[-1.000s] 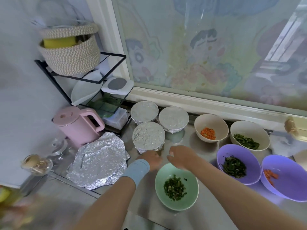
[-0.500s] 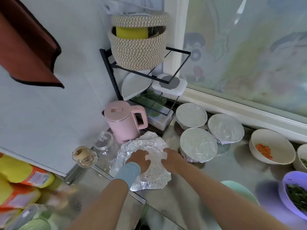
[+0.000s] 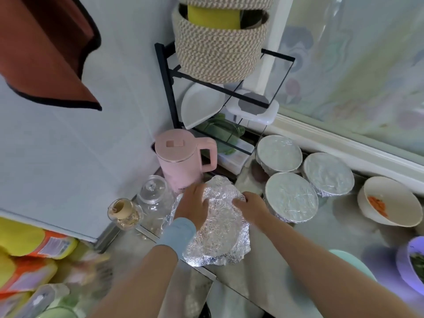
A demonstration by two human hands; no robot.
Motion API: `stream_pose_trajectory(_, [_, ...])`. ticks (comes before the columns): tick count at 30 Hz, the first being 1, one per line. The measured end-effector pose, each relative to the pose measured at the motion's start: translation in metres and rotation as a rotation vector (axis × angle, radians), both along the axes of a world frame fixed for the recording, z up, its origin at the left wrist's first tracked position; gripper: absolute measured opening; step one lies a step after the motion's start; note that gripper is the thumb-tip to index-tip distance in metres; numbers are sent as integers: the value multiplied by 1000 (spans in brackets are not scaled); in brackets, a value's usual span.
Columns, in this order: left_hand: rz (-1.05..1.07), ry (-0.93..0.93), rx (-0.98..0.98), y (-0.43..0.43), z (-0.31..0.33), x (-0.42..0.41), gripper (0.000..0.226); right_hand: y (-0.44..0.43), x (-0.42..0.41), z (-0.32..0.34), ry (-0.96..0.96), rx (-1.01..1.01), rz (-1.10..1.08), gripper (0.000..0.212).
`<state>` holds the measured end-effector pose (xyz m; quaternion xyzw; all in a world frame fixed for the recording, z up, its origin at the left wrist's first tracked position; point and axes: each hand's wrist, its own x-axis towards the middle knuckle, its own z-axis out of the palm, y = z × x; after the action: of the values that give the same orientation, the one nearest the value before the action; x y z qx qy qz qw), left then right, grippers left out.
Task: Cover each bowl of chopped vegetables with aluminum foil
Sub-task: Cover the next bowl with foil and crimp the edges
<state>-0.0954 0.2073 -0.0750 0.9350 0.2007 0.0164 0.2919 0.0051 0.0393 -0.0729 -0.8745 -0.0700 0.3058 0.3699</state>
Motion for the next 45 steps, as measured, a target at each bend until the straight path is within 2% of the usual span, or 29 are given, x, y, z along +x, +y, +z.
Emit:
stream_pose_trajectory(2, [-30,-84,56,-2,11,2,47,-7,-1,11,9,62,-11,35])
stream_pose_trajectory(4, [-73,-61,81,-2,19,5,51,-13,-2,20,9,118,-24,44])
stream_pose_trajectory(8, [-157,37,136,2,32,15,51,-17,-3,41,-32,139,43,37])
stream_pose_trajectory(10, [-193,183,63,3,40,18,43,-23,-5,51,-22,182,-18,29])
stream_pose_trajectory(12, [-237,309,-79,3,46,22,25,-34,-6,59,14,241,-94,24])
stream_pose_trajectory(14, [-285,329,-175,-2,56,28,29,-49,-3,65,75,246,-153,28])
stream_pose_trajectory(17, [-302,297,-274,-16,75,38,34,-81,9,68,265,174,-195,55])
stream_pose_trajectory(19, [-317,287,-265,-31,86,45,37,-111,20,62,373,123,-218,71])
stream_pose_trajectory(22, [-351,311,-198,-63,100,57,42,-162,33,56,404,120,-214,92])
stream_pose_trajectory(23, [-362,316,-192,-77,103,60,39,-174,26,72,377,117,-222,90])
stream_pose_trajectory(26, [-390,319,-238,-126,102,69,38,-221,14,96,333,198,-245,38])
stream_pose_trajectory(27, [-403,331,-237,-144,100,71,41,-237,12,96,285,178,-249,30])
stream_pose_trajectory(32, [-464,440,-103,-229,86,65,47,-310,-10,74,28,-58,-320,29])
stream_pose_trajectory(36, [-394,446,-118,-273,58,54,46,-338,-31,41,-79,17,-447,32])
stream_pose_trajectory(39, [-340,343,-97,-296,43,40,52,-351,-38,19,-150,6,-474,29])
stream_pose_trajectory(42, [-372,125,75,-313,32,26,45,-354,-45,4,-154,18,-509,21])
stream_pose_trajectory(45, [-499,114,107,-329,23,13,50,-351,-47,-7,-132,16,-561,17])
